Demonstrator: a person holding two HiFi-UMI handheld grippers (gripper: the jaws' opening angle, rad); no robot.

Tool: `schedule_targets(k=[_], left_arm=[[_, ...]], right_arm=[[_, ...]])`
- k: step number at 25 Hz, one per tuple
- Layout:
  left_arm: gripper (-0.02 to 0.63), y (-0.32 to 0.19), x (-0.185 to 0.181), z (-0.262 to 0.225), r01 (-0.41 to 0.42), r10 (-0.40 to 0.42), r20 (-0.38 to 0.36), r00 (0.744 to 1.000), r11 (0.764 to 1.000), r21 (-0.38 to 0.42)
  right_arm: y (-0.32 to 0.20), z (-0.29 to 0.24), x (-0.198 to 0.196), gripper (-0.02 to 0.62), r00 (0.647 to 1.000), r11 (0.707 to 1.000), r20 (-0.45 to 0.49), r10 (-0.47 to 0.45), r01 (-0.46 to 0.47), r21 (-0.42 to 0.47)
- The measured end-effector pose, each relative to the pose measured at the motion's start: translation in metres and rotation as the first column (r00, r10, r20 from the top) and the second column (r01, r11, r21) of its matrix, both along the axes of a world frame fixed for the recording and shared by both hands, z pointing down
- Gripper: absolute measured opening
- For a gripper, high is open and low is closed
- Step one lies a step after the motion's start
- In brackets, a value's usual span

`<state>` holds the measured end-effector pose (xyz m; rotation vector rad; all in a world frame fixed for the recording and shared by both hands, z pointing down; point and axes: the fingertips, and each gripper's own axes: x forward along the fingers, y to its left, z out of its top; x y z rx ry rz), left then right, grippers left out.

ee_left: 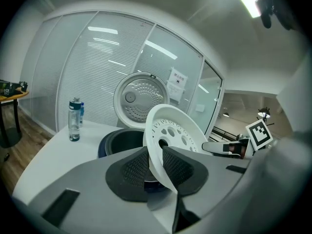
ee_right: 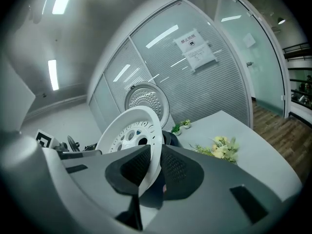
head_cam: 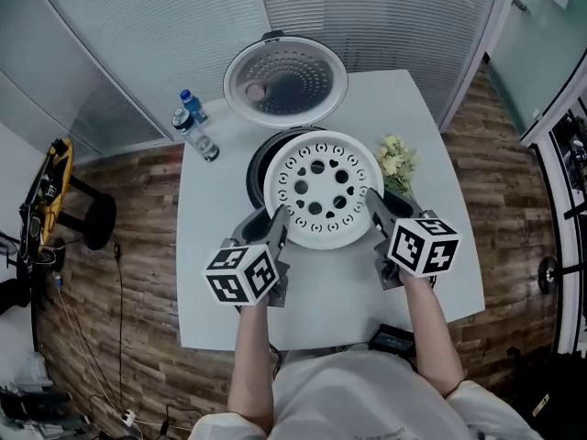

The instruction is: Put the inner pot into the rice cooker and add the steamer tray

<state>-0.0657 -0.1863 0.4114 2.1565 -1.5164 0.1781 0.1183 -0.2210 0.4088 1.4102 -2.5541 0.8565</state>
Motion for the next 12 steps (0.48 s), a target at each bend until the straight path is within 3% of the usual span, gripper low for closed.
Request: schedule_targets(k=[12], left_arm=[[0.089,-0.043,-0.045,0.009,-0.018,0.017,-0.032,0.999,1.000,-0.016]], right_arm=[[-0.037,0.003,-0.045,0.075,0.999,1.000,-0.039,0.004,-0.004,-0.013]])
